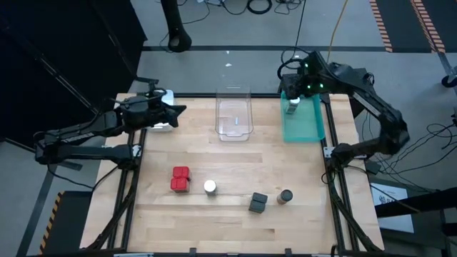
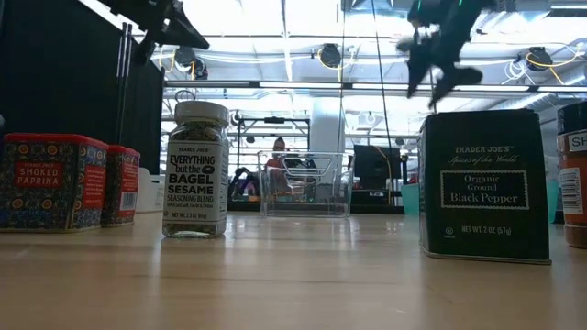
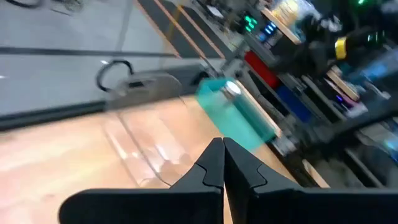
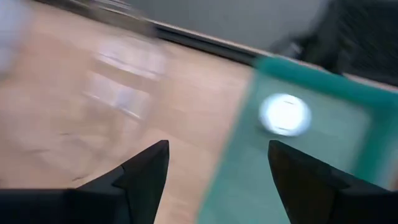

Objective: Sort spices by type
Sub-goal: Put the top red seasoning can into the white bin

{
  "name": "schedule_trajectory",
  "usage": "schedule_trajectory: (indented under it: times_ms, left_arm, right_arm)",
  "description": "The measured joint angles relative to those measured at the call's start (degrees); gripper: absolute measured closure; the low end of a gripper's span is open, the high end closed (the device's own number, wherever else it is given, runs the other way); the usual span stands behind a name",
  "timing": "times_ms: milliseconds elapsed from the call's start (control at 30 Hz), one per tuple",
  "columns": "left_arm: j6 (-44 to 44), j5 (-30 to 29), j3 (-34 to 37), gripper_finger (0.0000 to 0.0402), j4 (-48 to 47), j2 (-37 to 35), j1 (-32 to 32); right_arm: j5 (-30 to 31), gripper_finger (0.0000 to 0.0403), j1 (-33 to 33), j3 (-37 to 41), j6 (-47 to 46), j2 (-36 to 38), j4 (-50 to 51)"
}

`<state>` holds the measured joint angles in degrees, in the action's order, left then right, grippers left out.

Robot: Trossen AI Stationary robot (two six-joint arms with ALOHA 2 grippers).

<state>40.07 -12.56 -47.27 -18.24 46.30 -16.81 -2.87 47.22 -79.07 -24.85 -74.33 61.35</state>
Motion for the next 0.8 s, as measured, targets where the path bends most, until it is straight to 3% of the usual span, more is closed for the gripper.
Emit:
schedule_trajectory:
  times_ms: [200, 333, 500, 633, 800]
  left_arm:
    - [-0.8, 1.3, -1.4, 0.0398, -2.0, 2.6, 6.5]
    - [-5.0, 3.8, -6.2, 0.0398, -9.1, 4.6, 11.1]
    - [-6.3, 10.2, -13.8, 0.0398, -27.0, 7.8, 16.6]
    - [-7.8, 19.6, -15.0, 0.0398, -35.4, 8.6, 20.3]
    - [-11.8, 17.7, -14.3, 0.0398, -41.9, 10.0, 24.5]
  right_arm:
    - [-0.2, 0.0156, -10.4, 0.0, -1.5, 5.4, -8.3]
    - [0.1, 0.0156, -14.6, 0.0, -2.9, 6.5, -12.1]
    - [0.9, 0.0156, -16.5, 0.0, -3.6, 6.5, -13.0]
    - [3.2, 0.0156, -17.0, 0.0, -2.2, 6.2, -13.2]
    - [3.4, 0.0156, -17.0, 0.0, -0.9, 6.3, -13.6]
